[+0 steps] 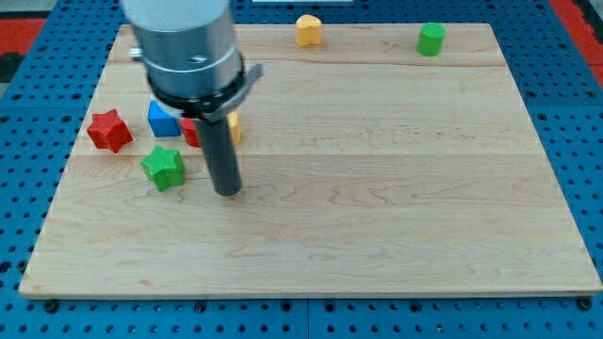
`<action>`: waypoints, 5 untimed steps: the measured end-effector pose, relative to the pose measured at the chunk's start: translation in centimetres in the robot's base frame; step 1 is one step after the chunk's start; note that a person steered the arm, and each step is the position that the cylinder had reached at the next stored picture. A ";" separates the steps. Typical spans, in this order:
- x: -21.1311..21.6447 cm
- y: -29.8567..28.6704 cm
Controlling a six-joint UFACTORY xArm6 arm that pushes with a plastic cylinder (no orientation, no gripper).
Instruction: Move the green star to the center right
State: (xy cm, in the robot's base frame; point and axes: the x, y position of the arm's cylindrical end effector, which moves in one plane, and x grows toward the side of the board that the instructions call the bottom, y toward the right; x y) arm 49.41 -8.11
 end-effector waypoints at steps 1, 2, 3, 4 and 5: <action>1.0 -2.4; -0.4 -3.0; -1.8 0.9; -1.0 2.8; 3.4 -3.0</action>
State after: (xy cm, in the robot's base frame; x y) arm 52.78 -11.10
